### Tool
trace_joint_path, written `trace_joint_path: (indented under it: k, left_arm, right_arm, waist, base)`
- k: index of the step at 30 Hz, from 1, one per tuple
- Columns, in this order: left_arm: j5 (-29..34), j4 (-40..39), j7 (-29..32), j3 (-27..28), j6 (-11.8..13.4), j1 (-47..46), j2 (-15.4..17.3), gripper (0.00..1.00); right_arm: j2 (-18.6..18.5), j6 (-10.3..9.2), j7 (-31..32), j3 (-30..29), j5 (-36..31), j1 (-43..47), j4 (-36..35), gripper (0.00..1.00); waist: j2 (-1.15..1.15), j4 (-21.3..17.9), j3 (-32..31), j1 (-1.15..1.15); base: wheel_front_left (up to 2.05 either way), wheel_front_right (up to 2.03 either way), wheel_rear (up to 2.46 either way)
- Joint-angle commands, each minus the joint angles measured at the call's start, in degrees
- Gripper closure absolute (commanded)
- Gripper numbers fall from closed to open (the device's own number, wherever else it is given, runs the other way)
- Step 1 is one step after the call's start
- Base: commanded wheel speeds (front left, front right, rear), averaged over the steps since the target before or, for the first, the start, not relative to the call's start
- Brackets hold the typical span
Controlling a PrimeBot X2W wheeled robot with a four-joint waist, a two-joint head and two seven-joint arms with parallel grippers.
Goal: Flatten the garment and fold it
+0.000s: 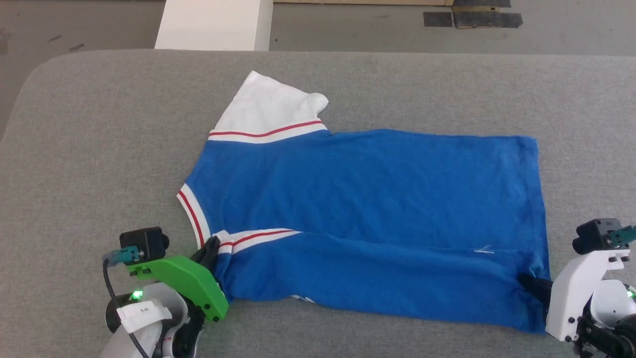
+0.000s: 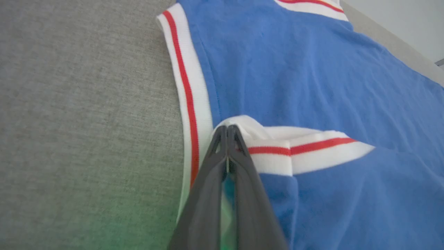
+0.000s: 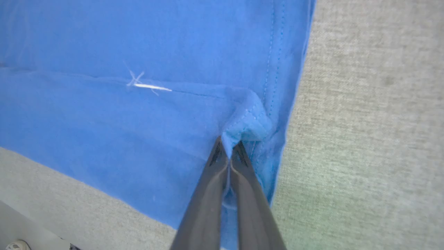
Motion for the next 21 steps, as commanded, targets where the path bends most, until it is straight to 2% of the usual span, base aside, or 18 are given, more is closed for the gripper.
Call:
trace_joint_path:
  k: [1, 5, 9, 15, 18, 21]
  left_arm:
    - [0.2, 0.3, -0.4, 0.3, -0.1, -1.0, 0.3, 0.0]
    - [1.2, -2.1, -0.9, 1.3, 1.6, -0.4, 1.9, 0.0]
    - [3.1, -6.9, 0.9, 2.0, 5.5, 1.8, 4.7, 0.0]
    - [1.6, -17.9, 12.6, -0.1, 11.2, 7.1, 7.3, 0.0]
    - [0.1, -22.2, 18.4, -2.0, 12.6, 8.4, 7.9, 0.0]
    - [0.6, -21.9, 20.5, -3.1, 14.0, 8.0, 8.0, 0.0]
  right_arm:
    - [0.3, -0.06, -1.1, -0.1, 0.4, -0.5, 0.4, 0.0]
    - [0.9, -0.06, -3.3, -2.3, 1.7, -0.1, -1.0, 0.0]
    - [1.4, -0.06, -4.7, -5.3, 1.9, 1.3, -3.5, 0.0]
    - [3.1, -0.06, -4.3, -9.4, 0.9, 3.7, -7.1, 0.0]
    - [4.0, -0.06, -3.6, -10.8, 0.2, 4.2, -8.1, 0.0]
    - [4.6, -0.06, -3.1, -11.0, -0.2, 4.0, -8.9, 0.0]
  waist:
    - [0.0, 0.2, -1.0, 0.0]
    - [0.0, 0.7, -3.0, 0.0]
    - [0.0, 1.2, -5.2, 0.0]
    - [0.0, 1.9, -7.2, 0.0]
    - [0.0, 1.8, -7.1, 0.0]
    - [0.0, 1.3, -6.5, 0.0]
  base:
    - [0.0, 0.0, 0.0]
    - [0.0, 0.0, 0.0]
    - [0.0, 0.0, 0.0]
    - [0.0, 0.0, 0.0]
    - [0.0, 0.0, 0.0]
    - [0.0, 0.0, 0.0]
